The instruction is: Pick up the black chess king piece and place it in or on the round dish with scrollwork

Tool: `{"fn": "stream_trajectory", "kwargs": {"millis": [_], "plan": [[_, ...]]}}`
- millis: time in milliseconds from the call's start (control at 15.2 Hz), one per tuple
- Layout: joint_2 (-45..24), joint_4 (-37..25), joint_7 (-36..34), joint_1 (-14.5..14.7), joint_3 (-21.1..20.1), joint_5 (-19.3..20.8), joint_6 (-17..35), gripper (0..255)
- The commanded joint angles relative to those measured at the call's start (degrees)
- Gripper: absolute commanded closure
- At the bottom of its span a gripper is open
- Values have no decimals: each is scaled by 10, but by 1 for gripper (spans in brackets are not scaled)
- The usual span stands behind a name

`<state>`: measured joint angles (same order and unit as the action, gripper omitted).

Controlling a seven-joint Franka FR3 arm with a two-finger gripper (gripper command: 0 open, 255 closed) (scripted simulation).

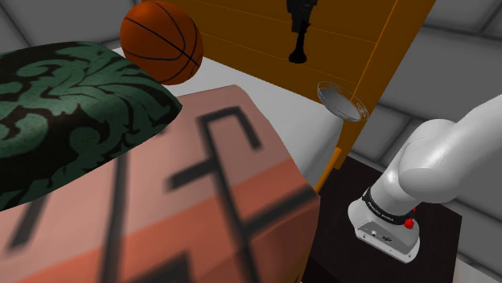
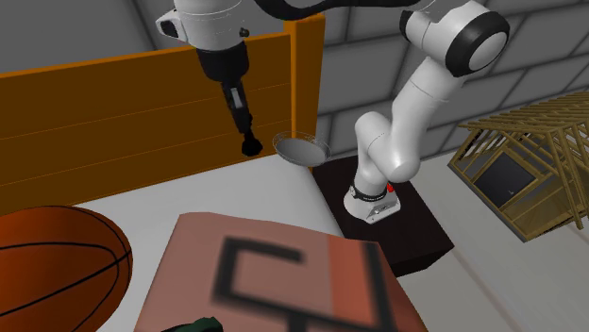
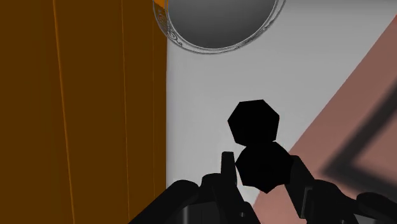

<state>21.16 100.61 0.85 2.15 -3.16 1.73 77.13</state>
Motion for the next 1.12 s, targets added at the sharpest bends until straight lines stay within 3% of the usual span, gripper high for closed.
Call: {"fn": "stream_trajectory", "kwargs": {"millis": [0, 660, 1056], "plan": [[41, 33, 17, -4, 12, 3, -8, 255], [195, 115, 100, -22, 73, 45, -75, 255], [222, 183, 96, -23, 74, 45, -34, 255]]}}
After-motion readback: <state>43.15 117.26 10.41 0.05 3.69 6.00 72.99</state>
